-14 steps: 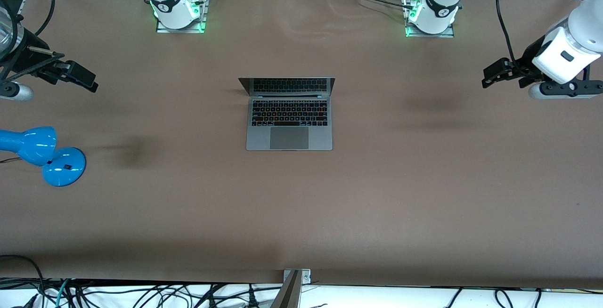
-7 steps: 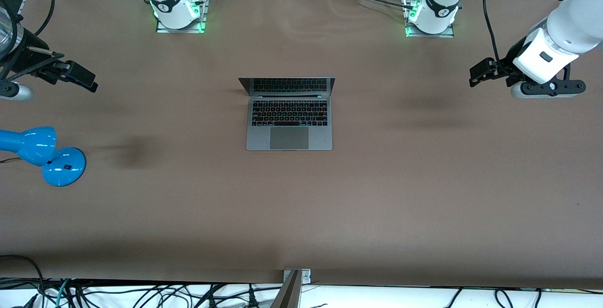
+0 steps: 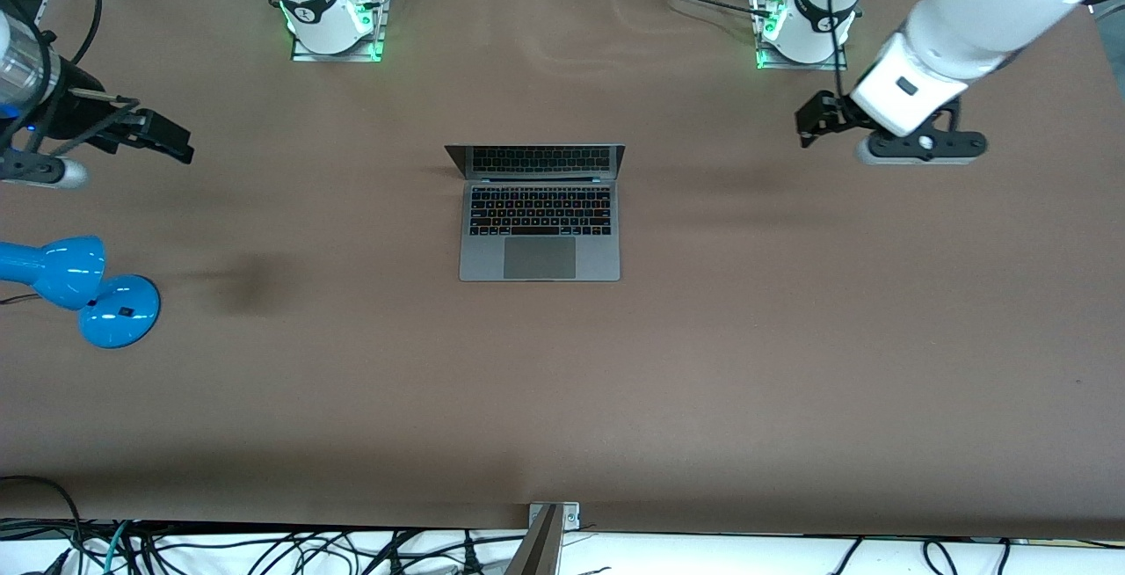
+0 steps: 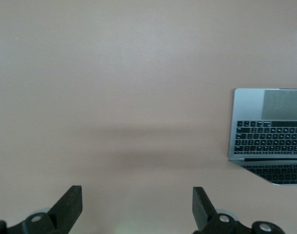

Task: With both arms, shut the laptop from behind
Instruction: 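Move the left gripper and the right gripper toward the laptop screen, then lower both grippers behind the raised laptop screen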

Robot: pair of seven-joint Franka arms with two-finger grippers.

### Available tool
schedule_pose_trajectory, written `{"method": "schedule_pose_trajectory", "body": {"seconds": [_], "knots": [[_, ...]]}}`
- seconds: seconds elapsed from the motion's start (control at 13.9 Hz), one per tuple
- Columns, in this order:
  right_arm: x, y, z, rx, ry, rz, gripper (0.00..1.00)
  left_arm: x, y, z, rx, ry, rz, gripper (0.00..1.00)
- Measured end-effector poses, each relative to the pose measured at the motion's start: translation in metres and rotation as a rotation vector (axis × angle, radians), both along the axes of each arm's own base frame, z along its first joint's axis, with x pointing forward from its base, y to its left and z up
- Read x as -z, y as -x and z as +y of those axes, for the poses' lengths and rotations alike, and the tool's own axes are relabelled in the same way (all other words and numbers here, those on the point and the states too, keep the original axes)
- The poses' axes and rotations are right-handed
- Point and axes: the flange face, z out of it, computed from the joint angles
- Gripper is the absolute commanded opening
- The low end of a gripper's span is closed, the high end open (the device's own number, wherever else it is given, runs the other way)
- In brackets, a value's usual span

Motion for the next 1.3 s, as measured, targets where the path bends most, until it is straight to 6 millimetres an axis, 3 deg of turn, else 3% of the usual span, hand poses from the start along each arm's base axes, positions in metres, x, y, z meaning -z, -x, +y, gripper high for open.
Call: {"method": "schedule_pose_trajectory", "body": {"seconds": [0.14, 0.29, 0.65, 0.94, 1.01, 1.08, 1.15, 1.23, 1.3], "knots": [[0.011, 0.001, 0.005, -0.033, -0.005, 0.054, 1.00, 0.010, -0.001, -0.016, -0.025, 0.043, 0.036, 1.00], [0.024, 0.003, 0.027, -0.075, -0.006, 0.095, 1.00, 0.028, -0.001, -0.039, -0.049, 0.066, 0.088, 1.00], [0.060, 0.025, 0.124, -0.097, 0.017, 0.143, 1.00, 0.060, 0.038, -0.149, -0.107, 0.015, 0.174, 1.00], [0.096, 0.064, 0.205, -0.122, 0.034, 0.143, 1.00, 0.082, 0.056, -0.191, -0.098, 0.027, 0.260, 0.97], [0.107, 0.076, 0.222, -0.135, 0.026, 0.140, 1.00, 0.084, 0.057, -0.197, -0.127, 0.057, 0.309, 0.85], [0.117, 0.088, 0.235, -0.147, 0.013, 0.136, 1.00, 0.084, 0.057, -0.201, -0.148, 0.078, 0.356, 0.57], [0.127, 0.100, 0.246, -0.155, 0.000, 0.134, 1.00, 0.082, 0.056, -0.205, -0.165, 0.083, 0.390, 0.24], [0.134, 0.109, 0.255, -0.164, -0.007, 0.133, 1.00, 0.080, 0.053, -0.209, -0.181, 0.079, 0.412, 0.00], [0.141, 0.117, 0.263, -0.172, -0.011, 0.132, 0.92, 0.081, 0.051, -0.214, -0.195, 0.071, 0.429, 0.00]]}}
